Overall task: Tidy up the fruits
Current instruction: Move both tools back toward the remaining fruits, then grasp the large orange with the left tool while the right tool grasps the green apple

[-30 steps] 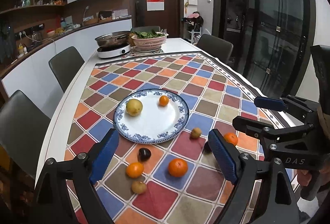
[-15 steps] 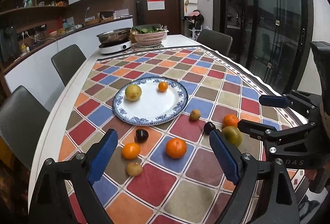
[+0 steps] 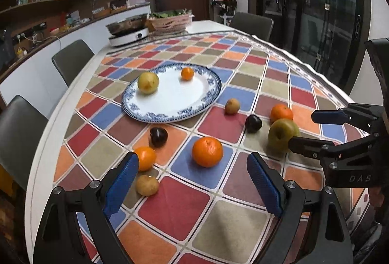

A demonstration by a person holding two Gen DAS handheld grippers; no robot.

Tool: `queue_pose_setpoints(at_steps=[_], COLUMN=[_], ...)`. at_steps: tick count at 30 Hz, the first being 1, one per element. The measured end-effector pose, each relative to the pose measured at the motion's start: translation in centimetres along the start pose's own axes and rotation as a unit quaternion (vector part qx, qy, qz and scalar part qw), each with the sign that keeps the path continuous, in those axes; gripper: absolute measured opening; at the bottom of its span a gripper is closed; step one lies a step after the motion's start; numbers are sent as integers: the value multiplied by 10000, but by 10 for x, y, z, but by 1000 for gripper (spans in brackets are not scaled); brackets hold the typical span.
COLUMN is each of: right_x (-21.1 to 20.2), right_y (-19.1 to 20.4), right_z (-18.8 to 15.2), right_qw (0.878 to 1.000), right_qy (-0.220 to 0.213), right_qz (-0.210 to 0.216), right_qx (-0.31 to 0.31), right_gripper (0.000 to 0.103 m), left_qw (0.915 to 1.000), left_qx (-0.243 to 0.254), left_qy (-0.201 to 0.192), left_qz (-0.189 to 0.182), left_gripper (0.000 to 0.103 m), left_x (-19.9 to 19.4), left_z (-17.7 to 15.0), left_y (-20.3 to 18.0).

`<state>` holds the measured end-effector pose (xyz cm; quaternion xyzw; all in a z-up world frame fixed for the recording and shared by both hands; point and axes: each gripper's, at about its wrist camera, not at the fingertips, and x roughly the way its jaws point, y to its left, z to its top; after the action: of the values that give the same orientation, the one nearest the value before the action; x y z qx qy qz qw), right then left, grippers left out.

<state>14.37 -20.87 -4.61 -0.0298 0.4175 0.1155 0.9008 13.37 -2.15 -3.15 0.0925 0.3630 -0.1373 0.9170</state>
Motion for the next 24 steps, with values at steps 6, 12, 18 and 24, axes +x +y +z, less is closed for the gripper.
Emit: queue_pose_setpoints(at_steps=[6,12,18,24], right_x=[18,31,42,48], right_y=[-11,-18,-20,-19], right_z=[-3,-5,-4,-2], right_qw=[9990,9971,9960,9952], right_qy=[252,405,497,528], right_qz=[173,299,379,505], right_qx=[340,573,643,645], right_gripper=[72,72,72,65], left_qw=[9997,9990,9985,9972], left_qx=[118,183,63,-87], left_qy=[225,406,518,653], left_qz=[-15,-68,-153,-342], left_gripper=[91,91,91,79], left_x=[21,40,55,67], left_z=[-1,1,5,8], left_y=[-3,-3,1,3])
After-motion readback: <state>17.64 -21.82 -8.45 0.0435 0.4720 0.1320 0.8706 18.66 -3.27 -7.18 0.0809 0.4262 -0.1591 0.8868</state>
